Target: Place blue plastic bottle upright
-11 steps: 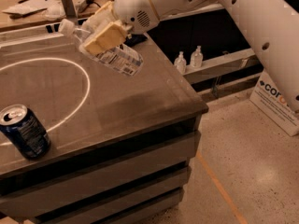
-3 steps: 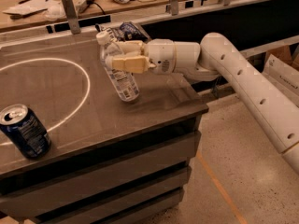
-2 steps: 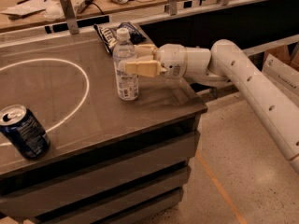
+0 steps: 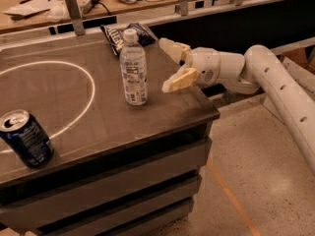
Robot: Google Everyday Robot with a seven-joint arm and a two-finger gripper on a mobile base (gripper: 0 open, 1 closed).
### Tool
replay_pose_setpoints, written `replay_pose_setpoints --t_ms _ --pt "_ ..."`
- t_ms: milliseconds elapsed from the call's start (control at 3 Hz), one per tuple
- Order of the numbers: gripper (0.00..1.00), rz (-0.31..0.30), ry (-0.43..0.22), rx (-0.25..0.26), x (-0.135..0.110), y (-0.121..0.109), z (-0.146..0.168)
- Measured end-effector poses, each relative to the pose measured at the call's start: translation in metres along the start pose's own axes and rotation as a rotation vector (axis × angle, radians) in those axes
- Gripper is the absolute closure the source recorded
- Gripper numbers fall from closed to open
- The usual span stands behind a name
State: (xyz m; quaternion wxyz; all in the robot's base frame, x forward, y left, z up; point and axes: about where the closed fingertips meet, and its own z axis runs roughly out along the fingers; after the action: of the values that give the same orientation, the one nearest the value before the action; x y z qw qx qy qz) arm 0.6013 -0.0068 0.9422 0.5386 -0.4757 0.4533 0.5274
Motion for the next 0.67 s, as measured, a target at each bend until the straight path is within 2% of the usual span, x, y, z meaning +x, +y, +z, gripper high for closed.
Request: replay_pose_setpoints --t_ms 333,667 --pt "0.00 -0.023 0.045 0.032 -0.004 0.001 -0.027" --pt "0.00 -0.027 0.130 0.108 -0.007 0.003 -0.058"
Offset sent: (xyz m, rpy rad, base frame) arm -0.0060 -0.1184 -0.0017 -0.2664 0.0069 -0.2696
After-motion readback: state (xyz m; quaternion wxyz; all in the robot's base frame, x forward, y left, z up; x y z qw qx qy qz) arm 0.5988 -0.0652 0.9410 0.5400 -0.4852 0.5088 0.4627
